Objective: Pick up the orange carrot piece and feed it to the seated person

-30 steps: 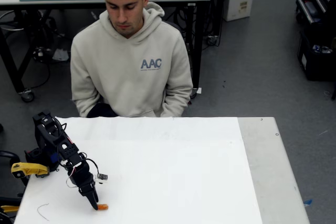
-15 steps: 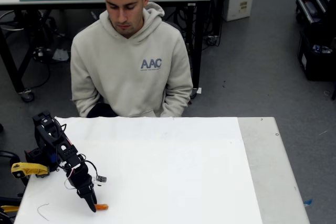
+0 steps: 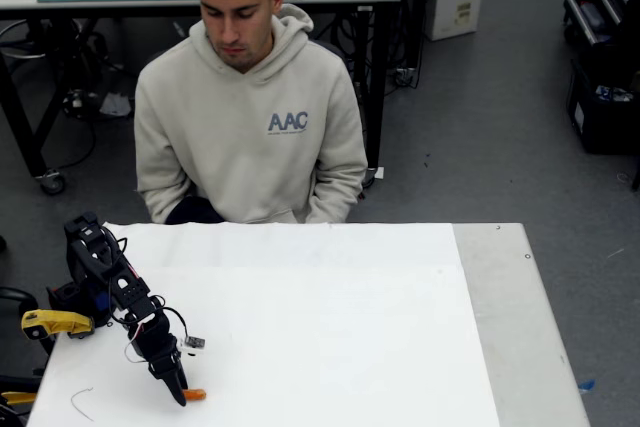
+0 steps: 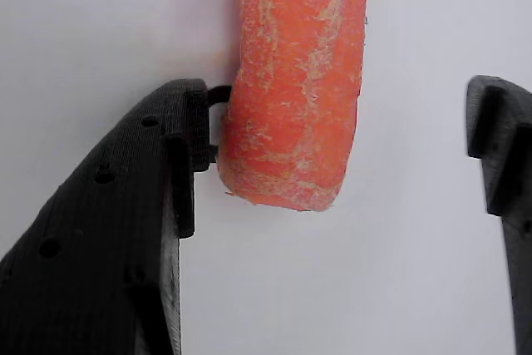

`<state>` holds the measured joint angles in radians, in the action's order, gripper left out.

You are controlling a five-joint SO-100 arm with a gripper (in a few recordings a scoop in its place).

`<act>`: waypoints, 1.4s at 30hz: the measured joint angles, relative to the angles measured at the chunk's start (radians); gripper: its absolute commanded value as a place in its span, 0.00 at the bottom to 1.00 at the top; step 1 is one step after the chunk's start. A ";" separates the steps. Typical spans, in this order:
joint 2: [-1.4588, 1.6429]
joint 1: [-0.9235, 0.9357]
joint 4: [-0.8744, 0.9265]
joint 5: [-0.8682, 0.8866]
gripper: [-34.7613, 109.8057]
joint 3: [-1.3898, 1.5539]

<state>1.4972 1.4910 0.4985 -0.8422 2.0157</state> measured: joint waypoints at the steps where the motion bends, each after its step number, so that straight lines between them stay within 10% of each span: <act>1: 0.000 0.000 0.000 0.000 0.32 0.000; 42: -0.003 -0.018 0.000 0.000 0.22 -0.304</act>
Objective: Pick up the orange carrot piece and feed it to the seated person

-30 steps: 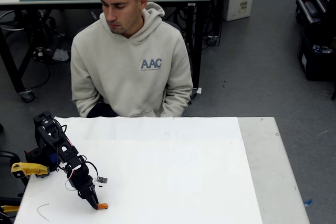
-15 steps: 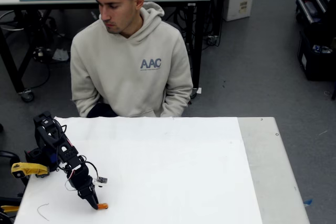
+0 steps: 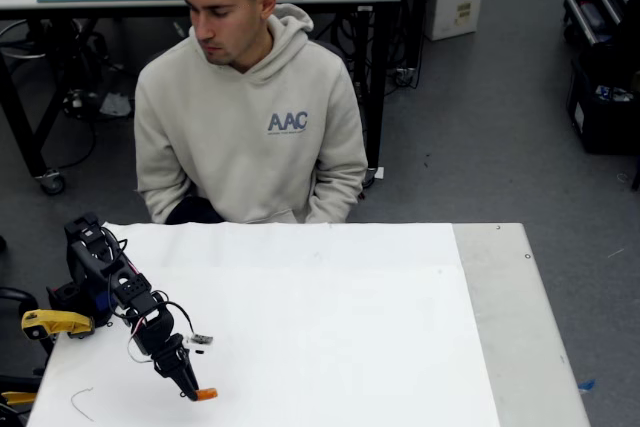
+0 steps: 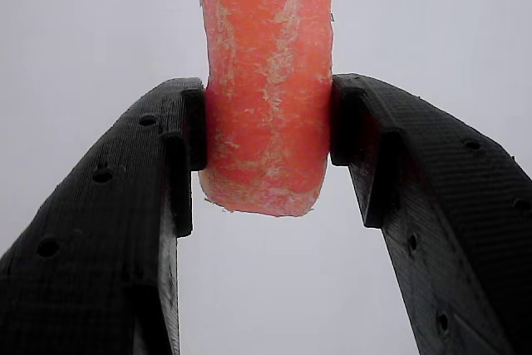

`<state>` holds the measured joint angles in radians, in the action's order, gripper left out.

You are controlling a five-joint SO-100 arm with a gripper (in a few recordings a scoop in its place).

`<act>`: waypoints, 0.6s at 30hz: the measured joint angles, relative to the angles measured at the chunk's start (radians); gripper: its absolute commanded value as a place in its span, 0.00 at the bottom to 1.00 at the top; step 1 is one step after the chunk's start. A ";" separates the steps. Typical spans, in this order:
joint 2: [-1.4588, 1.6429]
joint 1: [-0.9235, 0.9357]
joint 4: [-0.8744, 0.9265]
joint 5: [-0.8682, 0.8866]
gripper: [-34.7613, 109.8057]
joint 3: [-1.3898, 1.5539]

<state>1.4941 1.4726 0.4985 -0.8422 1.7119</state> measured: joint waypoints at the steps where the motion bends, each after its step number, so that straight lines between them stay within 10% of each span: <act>1: 0.000 -0.017 0.000 0.000 0.22 -0.023; 18: 0.239 -0.497 0.000 0.000 0.22 -0.262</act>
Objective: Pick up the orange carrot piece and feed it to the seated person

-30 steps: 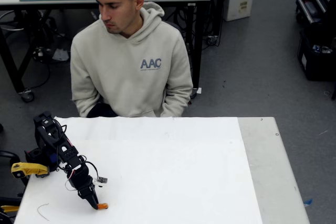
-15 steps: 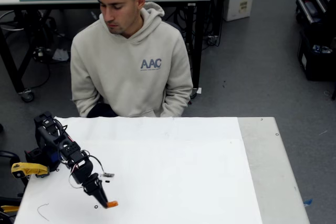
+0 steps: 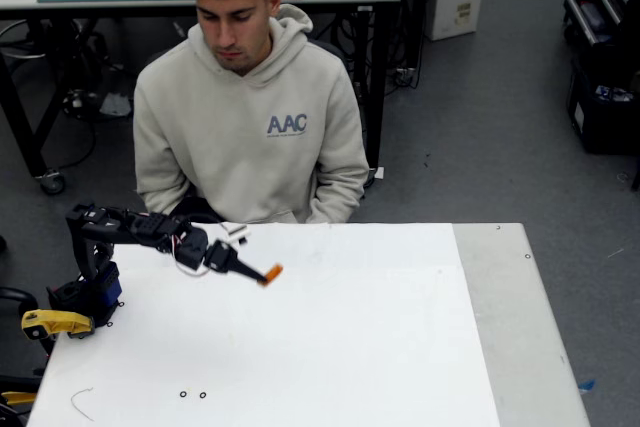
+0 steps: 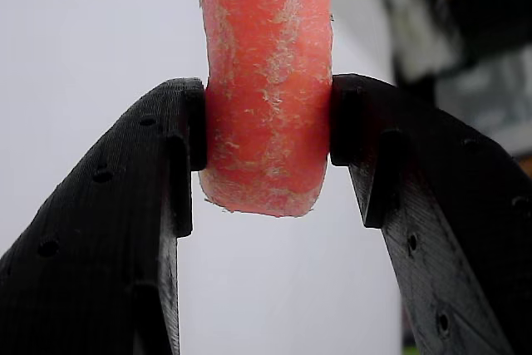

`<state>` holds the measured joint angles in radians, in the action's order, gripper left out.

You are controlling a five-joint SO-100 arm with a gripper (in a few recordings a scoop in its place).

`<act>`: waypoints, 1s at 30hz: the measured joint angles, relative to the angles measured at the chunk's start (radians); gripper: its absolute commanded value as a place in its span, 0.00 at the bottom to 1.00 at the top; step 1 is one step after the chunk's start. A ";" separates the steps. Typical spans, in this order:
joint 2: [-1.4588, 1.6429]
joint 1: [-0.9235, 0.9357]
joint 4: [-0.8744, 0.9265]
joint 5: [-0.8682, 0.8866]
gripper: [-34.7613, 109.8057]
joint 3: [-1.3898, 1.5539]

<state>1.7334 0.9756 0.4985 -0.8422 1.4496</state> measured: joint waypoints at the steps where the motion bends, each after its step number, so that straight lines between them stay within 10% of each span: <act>1: 0.021 -0.034 0.000 0.000 0.22 0.000; 30: 0.213 -0.882 0.002 0.000 0.23 0.000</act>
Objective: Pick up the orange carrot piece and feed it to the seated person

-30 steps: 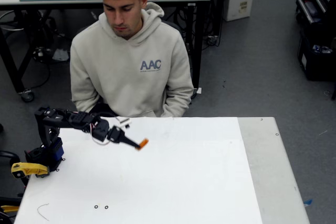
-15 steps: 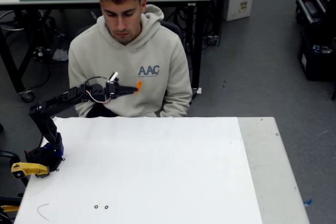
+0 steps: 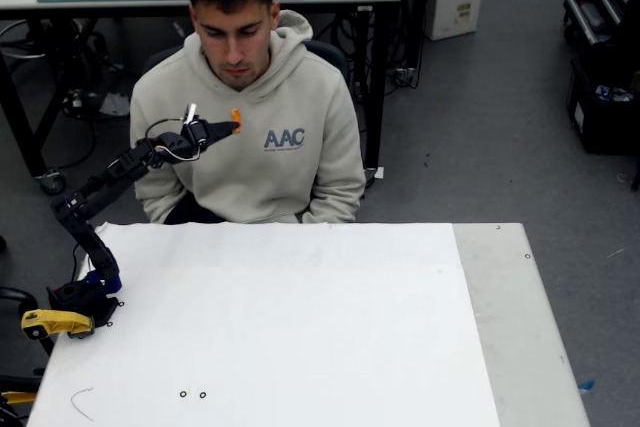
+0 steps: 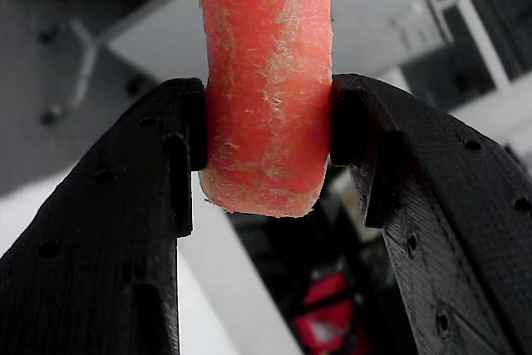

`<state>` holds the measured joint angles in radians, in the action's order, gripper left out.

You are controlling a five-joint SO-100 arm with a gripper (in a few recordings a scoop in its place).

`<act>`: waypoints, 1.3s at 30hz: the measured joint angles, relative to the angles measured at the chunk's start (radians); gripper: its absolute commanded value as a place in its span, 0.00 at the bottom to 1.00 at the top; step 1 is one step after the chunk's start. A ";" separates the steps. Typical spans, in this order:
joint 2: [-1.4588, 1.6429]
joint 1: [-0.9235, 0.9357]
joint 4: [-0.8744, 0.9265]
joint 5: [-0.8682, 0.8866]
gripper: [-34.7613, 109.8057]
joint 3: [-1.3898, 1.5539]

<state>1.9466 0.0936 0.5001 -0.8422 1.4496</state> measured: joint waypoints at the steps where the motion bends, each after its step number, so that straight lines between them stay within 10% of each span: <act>1: 0.000 -0.014 0.000 0.000 0.23 0.000; 39: -0.278 -0.094 0.000 0.002 0.23 -0.318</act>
<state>1.6690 0.0000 0.5001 -0.8406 1.1321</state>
